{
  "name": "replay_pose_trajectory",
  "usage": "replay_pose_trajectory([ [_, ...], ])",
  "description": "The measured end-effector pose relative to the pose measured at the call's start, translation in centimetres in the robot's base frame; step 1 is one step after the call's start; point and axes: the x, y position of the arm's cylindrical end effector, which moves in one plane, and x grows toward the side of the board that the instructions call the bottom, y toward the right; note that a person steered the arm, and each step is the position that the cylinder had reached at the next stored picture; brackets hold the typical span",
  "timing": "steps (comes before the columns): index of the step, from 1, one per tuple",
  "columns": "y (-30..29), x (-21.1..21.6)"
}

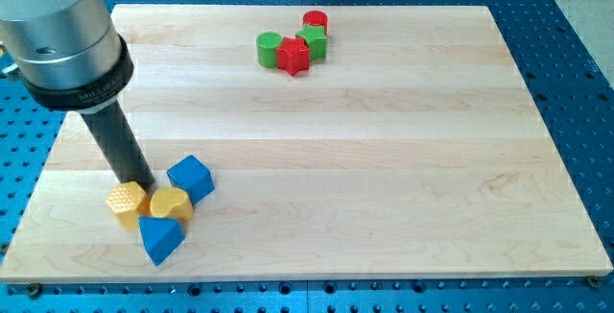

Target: Move the triangle right to the heart

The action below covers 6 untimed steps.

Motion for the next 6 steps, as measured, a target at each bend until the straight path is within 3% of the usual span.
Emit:
replay_pose_trajectory([
  [1,-5.8,1.4],
  [2,-10.1,8.7],
  [5,6.7,10.0],
  [6,7.0,7.0],
])
